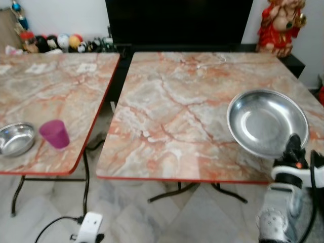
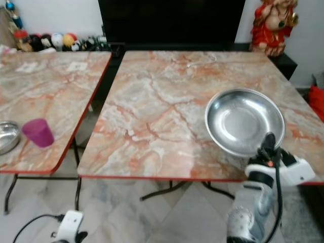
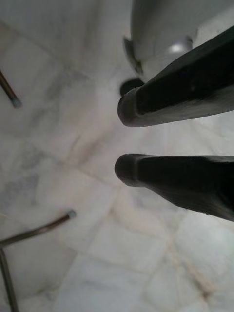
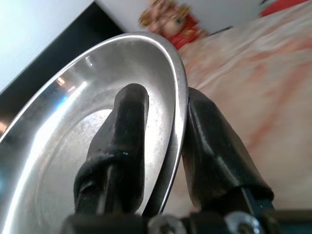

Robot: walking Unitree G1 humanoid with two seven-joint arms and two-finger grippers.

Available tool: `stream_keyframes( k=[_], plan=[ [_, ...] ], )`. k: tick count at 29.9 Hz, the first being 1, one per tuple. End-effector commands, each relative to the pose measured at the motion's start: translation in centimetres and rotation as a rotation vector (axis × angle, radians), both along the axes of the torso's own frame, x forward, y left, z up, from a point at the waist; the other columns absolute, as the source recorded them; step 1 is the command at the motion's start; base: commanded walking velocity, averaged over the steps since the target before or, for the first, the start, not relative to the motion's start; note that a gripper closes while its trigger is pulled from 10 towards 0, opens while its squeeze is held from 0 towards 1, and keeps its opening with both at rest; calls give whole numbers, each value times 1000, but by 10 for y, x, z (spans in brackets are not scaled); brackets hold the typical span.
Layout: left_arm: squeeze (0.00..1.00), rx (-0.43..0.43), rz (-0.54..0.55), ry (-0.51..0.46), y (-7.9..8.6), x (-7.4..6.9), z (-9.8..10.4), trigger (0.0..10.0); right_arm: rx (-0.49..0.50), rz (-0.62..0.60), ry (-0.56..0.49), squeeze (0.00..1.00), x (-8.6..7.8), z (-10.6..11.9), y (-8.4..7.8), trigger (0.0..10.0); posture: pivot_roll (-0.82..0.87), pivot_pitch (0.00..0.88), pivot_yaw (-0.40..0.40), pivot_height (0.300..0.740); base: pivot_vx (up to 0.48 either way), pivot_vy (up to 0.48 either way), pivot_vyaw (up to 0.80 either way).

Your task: Setting the table

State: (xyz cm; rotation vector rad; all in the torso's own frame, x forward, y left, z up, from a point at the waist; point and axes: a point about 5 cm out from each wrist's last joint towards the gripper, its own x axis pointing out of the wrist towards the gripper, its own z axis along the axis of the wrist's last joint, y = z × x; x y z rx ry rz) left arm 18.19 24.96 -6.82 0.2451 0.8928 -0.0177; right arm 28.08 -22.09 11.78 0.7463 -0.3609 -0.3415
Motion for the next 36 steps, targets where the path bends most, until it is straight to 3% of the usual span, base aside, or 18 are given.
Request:
stream_keyframes(
  k=[1, 13, 17, 22, 36],
  plan=[
    [0, -2, -8, 14, -4, -2, -3, 10000, -18, -17, 26, 0, -2, -1, -5, 10000, 112, 32, -6, 740, 0, 0, 0],
    [0, -10, -5, 15, -5, -3, -3, 10000, -21, -64, 205, 0, 8, -18, -6, 10000, 109, 31, -12, 740, 0, 0, 0],
    [0, -11, -3, 13, -6, -3, -3, 10000, -4, -44, 188, 0, 12, -17, -1, 10000, 111, 31, -10, 740, 0, 0, 0],
    [0, -10, -2, 13, -5, -4, -3, 10000, -9, -69, 276, 0, 19, -25, -2, 10000, 112, 30, -10, 740, 0, 0, 0],
    [0, -11, 4, 17, -3, -5, -4, 10000, -32, -69, 353, 0, 33, -39, 4, 10000, 119, 29, -12, 740, 0, 0, 0]
  ],
)
